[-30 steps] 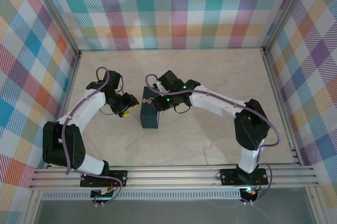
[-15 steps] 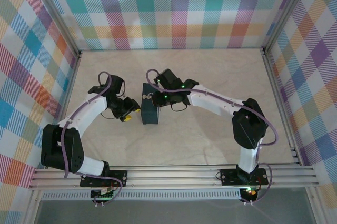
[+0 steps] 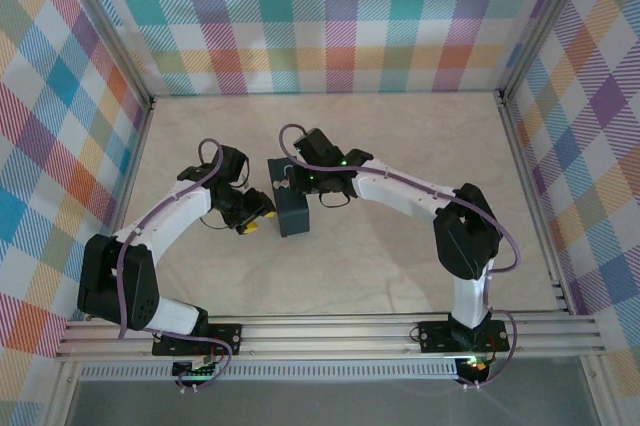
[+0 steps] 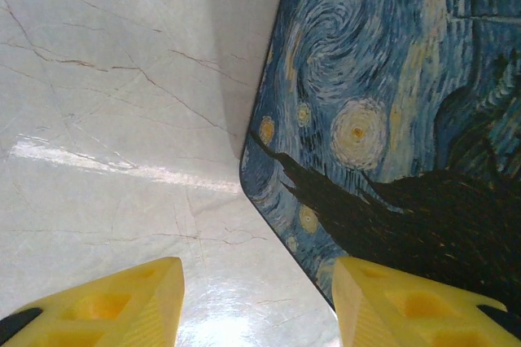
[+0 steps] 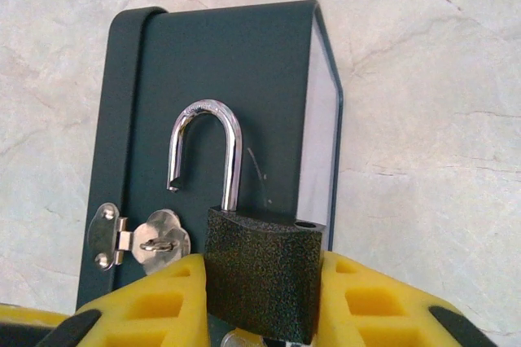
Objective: Unlock the padlock with the key
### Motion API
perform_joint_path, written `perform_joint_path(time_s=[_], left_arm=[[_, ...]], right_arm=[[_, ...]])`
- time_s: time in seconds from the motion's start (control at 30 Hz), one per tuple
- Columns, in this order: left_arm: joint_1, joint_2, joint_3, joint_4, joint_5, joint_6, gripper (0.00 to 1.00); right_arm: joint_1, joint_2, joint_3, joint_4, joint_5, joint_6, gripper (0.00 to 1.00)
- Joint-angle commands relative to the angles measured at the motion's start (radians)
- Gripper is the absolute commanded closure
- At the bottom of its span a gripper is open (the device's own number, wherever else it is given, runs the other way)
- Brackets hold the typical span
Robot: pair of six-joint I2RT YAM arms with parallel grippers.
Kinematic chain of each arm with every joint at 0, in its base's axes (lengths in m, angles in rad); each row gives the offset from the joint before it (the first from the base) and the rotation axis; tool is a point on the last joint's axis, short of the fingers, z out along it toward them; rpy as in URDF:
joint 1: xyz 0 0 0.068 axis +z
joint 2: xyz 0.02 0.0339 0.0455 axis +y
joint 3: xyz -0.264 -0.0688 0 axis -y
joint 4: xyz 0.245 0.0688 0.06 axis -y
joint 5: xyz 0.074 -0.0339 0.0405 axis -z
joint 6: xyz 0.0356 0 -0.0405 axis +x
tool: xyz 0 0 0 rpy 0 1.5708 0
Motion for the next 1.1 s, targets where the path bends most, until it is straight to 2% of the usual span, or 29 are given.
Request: perform_joint_path(time_s=[0.0, 0.17, 0.4, 0.53, 0.7, 0.77, 0.9, 0.97, 1.07], left_arm=[[0.017, -0.003, 0.045, -0.043, -0.019, 0.012, 0.48], [0.051, -0.005, 0.092, -0.082, -0.034, 0.041, 0.47], [0.101, -0.019, 0.128, -0.122, -0.052, 0.080, 0.46], [0.117, -0.027, 0.148, -0.150, -0.099, 0.107, 0.46], [0.118, -0.032, 0.162, -0.157, -0.107, 0.111, 0.46], [0.118, -0.034, 0.165, -0.158, -0.106, 0.111, 0.46], [0.119, -0.047, 0.172, -0.176, -0.117, 0.118, 0.46], [0.119, -0.057, 0.174, -0.183, -0.130, 0.124, 0.46], [0.125, -0.062, 0.168, -0.186, -0.139, 0.133, 0.45]], right_arm=[[-0.029, -0.059, -0.021, 0.044, 0.025, 0.015, 0.72], [-0.103, -0.162, -0.117, 0.063, 0.012, -0.005, 0.70], [-0.284, -0.305, -0.418, 0.102, -0.024, -0.040, 0.69], [-0.395, -0.333, -0.588, 0.152, -0.060, -0.049, 0.68], [-0.468, -0.298, -0.665, 0.196, -0.073, -0.078, 0.64], [-0.479, -0.273, -0.661, 0.201, -0.089, -0.089, 0.61], [-0.483, -0.256, -0.606, 0.148, -0.095, -0.131, 0.43], [-0.483, -0.280, -0.579, 0.116, -0.102, -0.151, 0.30], [-0.465, -0.340, -0.544, 0.085, -0.140, -0.164, 0.26]])
